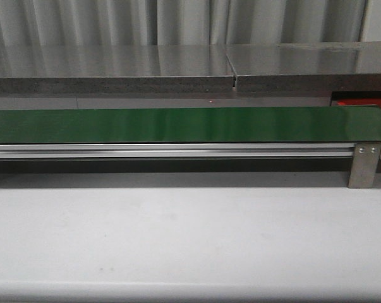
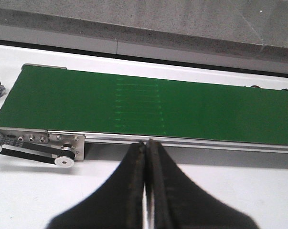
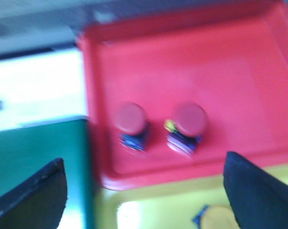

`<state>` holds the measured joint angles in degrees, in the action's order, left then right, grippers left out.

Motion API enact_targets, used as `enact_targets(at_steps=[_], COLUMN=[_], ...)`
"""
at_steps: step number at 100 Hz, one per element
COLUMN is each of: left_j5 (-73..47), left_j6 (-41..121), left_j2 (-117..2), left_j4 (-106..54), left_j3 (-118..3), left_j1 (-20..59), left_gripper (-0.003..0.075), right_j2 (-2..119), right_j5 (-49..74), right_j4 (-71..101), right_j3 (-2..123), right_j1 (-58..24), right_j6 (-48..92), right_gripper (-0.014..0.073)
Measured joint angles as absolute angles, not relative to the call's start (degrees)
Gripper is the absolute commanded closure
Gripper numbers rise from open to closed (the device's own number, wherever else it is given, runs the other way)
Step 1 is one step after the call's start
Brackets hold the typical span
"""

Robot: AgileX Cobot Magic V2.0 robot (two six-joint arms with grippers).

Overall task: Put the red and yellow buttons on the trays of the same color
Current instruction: 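Lower the yellow button into the yellow tray and open the right gripper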

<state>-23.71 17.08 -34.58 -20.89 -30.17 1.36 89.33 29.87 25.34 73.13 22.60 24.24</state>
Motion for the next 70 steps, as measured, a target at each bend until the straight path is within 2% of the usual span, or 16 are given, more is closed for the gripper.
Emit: enact_targets(at_steps=[26, 58, 70], left_j5=[-23.7, -23.7, -23.7], left_j6=[17.1, 17.1, 17.1], left_j2=[-34.6, -34.6, -34.6], left_j4=[-20.9, -20.9, -20.9], left_j3=[-30.2, -30.2, -30.2], left_j1=[1.4, 1.4, 1.4], left_gripper=[0.0739, 0.0739, 0.0739], right_j2=[75.6, 54.9, 45.9], right_j5=[29.0, 29.0, 29.1], right_j4=[25.7, 25.7, 25.7], right_j3=[67.4, 47.3, 39.8], right_j1=[13.6, 7.7, 7.3], right_j6=[25.1, 25.1, 25.1], right_gripper=[-0.0062, -0.0059, 0.0020])
